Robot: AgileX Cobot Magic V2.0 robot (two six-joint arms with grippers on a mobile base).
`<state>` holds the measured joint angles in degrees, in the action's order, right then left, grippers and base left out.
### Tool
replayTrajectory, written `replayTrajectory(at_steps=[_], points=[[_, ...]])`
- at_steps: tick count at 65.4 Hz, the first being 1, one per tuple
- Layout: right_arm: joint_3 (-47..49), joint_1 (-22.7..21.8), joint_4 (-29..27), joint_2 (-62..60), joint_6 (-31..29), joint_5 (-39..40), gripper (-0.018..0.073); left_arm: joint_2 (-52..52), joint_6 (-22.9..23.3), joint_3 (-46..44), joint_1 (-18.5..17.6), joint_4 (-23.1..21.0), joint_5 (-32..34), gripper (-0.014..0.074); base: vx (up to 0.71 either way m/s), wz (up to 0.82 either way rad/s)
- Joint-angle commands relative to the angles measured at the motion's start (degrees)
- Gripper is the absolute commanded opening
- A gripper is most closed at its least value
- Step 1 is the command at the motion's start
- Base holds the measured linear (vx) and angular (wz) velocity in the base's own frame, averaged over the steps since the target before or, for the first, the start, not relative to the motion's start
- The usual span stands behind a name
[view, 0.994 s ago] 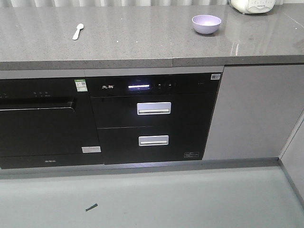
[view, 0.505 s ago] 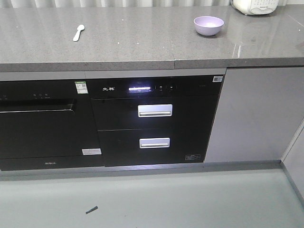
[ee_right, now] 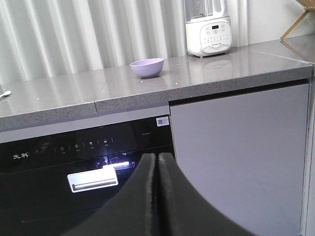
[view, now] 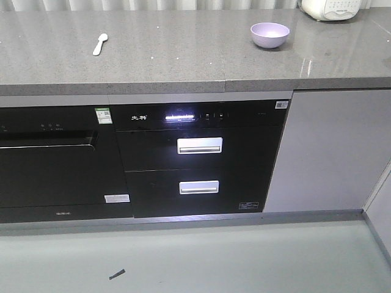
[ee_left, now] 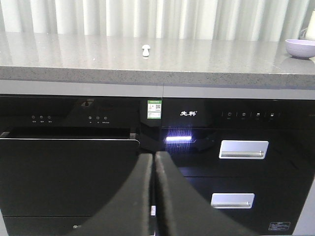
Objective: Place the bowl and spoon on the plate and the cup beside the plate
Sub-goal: 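Continue driving forward until the counter edge is near the grippers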
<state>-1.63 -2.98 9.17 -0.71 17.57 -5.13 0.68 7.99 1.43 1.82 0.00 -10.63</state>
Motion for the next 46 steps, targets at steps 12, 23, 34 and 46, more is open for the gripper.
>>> replayTrajectory(at_steps=[12,23,34,46], points=[[0.0,-0.2,0.5,-0.3,0.0,4.0,0.0015,0.4,0.6,1.8,0.2,0.0,4.0,-0.0006,0.04,-0.02],[0.0,-0.2,0.5,-0.3,0.0,4.0,0.0015,0.4,0.6,1.8,0.2,0.0,4.0,-0.0006,0.04,-0.03],[0.0,-0.2,0.5,-0.3,0.0,4.0,0.0015,0.4,0.6,1.8,0.2,0.0,4.0,-0.0006,0.05,-0.01],[0.0,-0.2,0.5,-0.3,0.0,4.0,0.0015,0.4,0.6,1.8,0.2,0.0,4.0,-0.0006,0.06,0.01]])
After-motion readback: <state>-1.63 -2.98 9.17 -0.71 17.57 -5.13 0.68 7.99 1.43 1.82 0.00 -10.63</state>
